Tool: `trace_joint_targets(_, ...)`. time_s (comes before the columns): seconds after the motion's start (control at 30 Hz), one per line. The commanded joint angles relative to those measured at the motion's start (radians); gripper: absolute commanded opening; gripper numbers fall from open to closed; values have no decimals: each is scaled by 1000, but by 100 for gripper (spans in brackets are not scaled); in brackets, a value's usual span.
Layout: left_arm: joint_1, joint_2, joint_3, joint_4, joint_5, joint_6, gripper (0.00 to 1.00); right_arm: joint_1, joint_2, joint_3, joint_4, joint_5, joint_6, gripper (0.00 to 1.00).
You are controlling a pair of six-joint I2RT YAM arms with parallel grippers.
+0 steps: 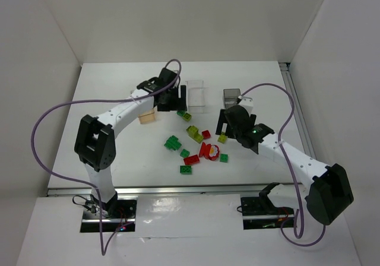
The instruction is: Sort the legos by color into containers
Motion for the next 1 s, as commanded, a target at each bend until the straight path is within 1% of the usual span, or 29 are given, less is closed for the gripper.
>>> trace_joint_targets(0.0,-13,37,-44,10,29,-90,85,11,-16,-2,21,-9,-19,99)
trace_joint_targets(0.07,-13,66,-34,10,-8,-103,81,21,-16,-2,21,-9,-19,99)
trace_joint_targets(0.17,-24,121,14,33,-36,-103,79,21,-16,7,21,-9,-19,99)
trace_joint_targets(0.2,-24,140,31,33,-50,-77,76,21,-16,7,21,-9,-19,99)
trace_joint_targets(0.27,-24,183,83,-19,-68,-77,74,21,-25,7,11,-9,-19,99)
trace_joint_targets(0.3,-24,183,83,-36,-68,-77,74,21,-25,7,1,0,-19,99)
trace_joint_targets(0.33,-24,172,83,-45,-68,-63,74,21,-37,7,1,0,-19,99)
trace_joint_targets(0.37,-24,152,31,-45,-59,-63,79,21,-37,7,-8,0,-19,99)
trace_joint_targets(0.43,-46,59,-33,-45,-73,-72,84,21,-56,7,-8,10,-19,99)
trace_joint_targets(0.47,-46,24,-91,-65,-85,-87,86,21,-56,-2,-8,10,-19,99)
trace_joint_targets(0.5,-56,-43,-119,-77,-96,-109,87,21,-56,-13,1,10,-19,99)
trace_joint_targets(0.53,-67,-78,-147,-91,-125,-170,87,21,-56,-13,1,10,-19,99)
trace_joint_targets(0.57,-67,-107,-174,-111,-125,-202,87,21,-56,-13,10,1,-19,99)
trace_joint_targets(0.63,-90,-154,-245,-140,-125,-291,79,30,-28,-22,20,-9,-19,99)
trace_joint_targets(0.67,-90,-183,-268,-140,-110,-374,75,30,-19,-22,20,-9,-19,99)
trace_joint_targets(0.7,-104,-194,-311,-140,-110,-426,71,30,-19,-22,29,-19,-19,99)
trace_joint_targets(0.73,-125,-194,-331,-152,-100,-525,69,30,-4,-12,29,-19,-19,99)
trace_joint_targets(0.83,-148,-193,-368,-143,-90,-636,69,40,7,-2,29,-30,-19,99)
trace_joint_targets(0.87,-148,-182,-368,-177,-77,-667,69,40,7,7,29,-30,-28,99)
trace_joint_targets(0.9,-148,-165,-354,-200,-77,-720,71,40,7,7,29,-30,-28,99)
trace_joint_targets(0.97,-159,-106,-295,-234,-77,-742,73,50,7,7,29,-30,-37,99)
